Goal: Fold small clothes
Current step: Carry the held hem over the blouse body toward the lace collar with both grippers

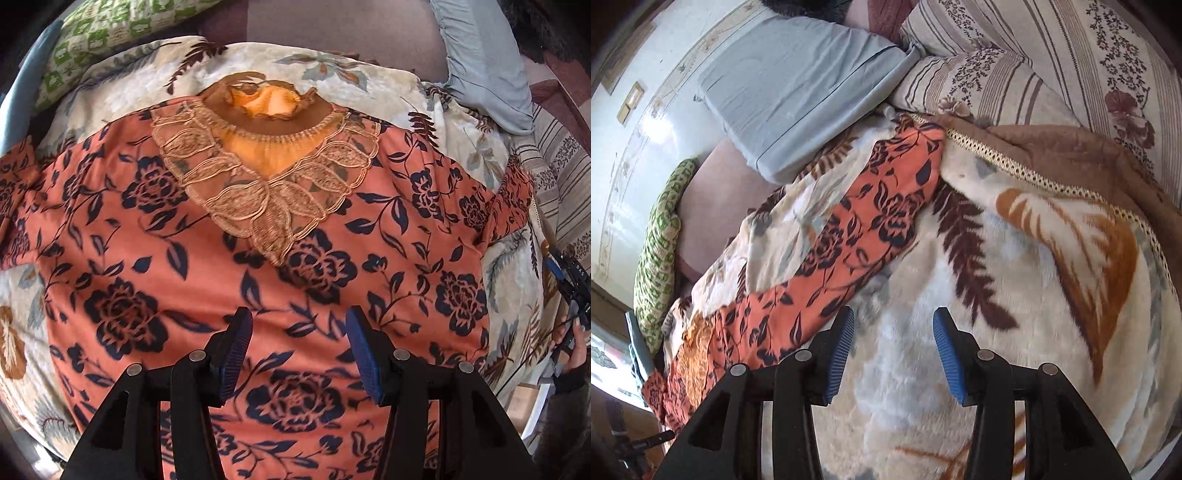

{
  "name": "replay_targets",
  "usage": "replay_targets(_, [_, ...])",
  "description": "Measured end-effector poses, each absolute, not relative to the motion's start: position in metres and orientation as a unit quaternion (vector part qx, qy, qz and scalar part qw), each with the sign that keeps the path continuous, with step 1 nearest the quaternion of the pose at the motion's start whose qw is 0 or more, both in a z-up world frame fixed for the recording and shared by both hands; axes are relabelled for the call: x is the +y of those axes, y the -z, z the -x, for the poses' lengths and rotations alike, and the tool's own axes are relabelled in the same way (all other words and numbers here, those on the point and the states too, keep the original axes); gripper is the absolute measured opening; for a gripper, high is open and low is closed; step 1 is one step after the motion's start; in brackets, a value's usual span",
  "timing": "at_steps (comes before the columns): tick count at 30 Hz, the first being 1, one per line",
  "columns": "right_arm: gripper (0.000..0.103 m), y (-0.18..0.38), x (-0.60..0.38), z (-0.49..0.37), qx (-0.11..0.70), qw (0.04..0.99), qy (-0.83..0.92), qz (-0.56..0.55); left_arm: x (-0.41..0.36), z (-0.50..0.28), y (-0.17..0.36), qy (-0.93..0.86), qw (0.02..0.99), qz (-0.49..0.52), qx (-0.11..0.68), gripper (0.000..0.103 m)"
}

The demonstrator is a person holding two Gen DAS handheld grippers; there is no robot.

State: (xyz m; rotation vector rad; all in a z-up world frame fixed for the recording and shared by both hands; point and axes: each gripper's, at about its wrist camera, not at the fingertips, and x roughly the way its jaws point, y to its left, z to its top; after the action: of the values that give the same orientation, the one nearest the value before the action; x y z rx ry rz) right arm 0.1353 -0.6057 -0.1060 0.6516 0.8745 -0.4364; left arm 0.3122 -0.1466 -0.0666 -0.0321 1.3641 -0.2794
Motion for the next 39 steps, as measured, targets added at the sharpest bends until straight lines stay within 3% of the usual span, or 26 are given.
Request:
replay_targets(9, [0.051,0.115,-0.667,-0.231,0.387,0.84,0.166,-0.342,-0.213,-0.402,0.106,0.116,0.758,0.026,0.641,0.052])
replay_targets(16, [0.059,0.132,-0.655,-0.329,0.45,0.825,0.202,-0.278,-0.215,-0.423,0.13,0.106,0.757,0.027,0.645,0.052])
replay_targets(20, [0.057,0.161,-0.643,-0.363,0.515,0.786,0.269,-0.211,-0.201,-0.433,0.14,0.096,0.752,0.049,0.651,0.052])
replay_targets(22, [0.047,0.168,-0.639,-0.365,0.516,0.784,0.29,-0.186,-0.194,-0.441,0.147,0.09,0.748,0.073,0.654,0.052])
replay_targets(24, [0.011,0.167,-0.64,-0.357,0.507,0.792,0.286,-0.184,-0.19,-0.448,0.156,0.081,0.743,0.086,0.658,0.052])
replay_targets(25, [0.004,0.163,-0.643,-0.348,0.495,0.799,0.272,-0.208,-0.189,-0.449,0.158,0.08,0.744,0.09,0.657,0.052])
replay_targets(32, [0.004,0.098,-0.662,-0.196,0.375,0.846,0.245,-0.288,-0.191,-0.427,0.151,0.093,0.748,0.097,0.65,0.052])
replay_targets(39, [0.003,0.121,-0.687,-0.055,0.366,0.795,0.269,-0.403,-0.196,-0.394,0.151,0.093,0.732,0.118,0.665,0.052])
